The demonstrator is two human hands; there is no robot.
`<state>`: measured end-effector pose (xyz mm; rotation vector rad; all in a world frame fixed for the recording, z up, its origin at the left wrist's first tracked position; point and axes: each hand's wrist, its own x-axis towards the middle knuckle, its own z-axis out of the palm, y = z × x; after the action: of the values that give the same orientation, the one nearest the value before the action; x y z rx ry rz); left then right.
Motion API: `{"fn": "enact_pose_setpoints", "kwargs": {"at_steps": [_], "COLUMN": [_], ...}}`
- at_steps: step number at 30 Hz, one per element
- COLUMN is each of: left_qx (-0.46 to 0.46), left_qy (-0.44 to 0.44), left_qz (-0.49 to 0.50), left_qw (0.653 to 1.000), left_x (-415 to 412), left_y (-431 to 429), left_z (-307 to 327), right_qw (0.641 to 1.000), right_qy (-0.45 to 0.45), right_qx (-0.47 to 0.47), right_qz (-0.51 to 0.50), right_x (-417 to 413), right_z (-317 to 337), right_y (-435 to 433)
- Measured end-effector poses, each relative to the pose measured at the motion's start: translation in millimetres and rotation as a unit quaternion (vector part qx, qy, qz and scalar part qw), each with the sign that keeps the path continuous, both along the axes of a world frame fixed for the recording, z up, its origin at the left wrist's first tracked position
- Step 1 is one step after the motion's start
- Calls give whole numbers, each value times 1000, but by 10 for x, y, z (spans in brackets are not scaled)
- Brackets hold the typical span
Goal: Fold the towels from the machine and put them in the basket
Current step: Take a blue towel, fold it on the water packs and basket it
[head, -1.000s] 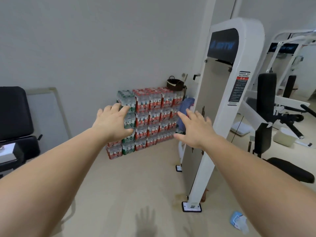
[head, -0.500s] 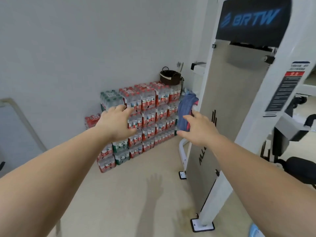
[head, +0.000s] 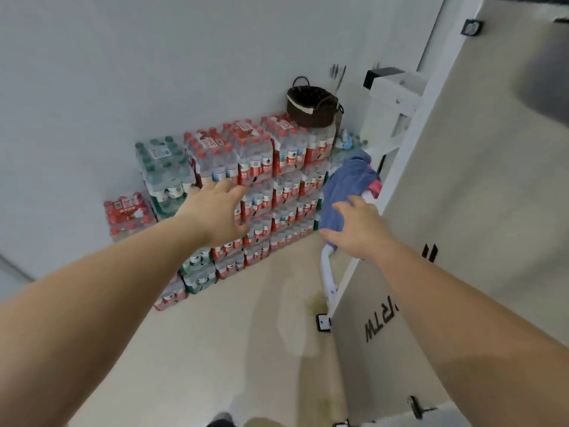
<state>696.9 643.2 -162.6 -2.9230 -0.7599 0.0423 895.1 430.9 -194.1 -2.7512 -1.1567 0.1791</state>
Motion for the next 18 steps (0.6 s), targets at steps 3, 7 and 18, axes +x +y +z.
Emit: {"fn": "enact_pose_setpoints", "kwargs": {"at_steps": [3,7,18], "left_qx": [13,14,-65], "left_qy": [29,57,74], "left_qz": [-31,-76,-206], "left_qw": [999,995,974], "left_x": [510,1166,2942], "left_y": [518,1214,2352], "left_z": [-181,-335,-596], "right_qw": [999,996,978], "right_qy": [21,52,91], "right_qx": [1,-1,-59], "right_qz": [-24,-68,-178], "right_x": [359,740,1762], "right_z": [-166,-435,-641], "right_y": [433,987,1846]}}
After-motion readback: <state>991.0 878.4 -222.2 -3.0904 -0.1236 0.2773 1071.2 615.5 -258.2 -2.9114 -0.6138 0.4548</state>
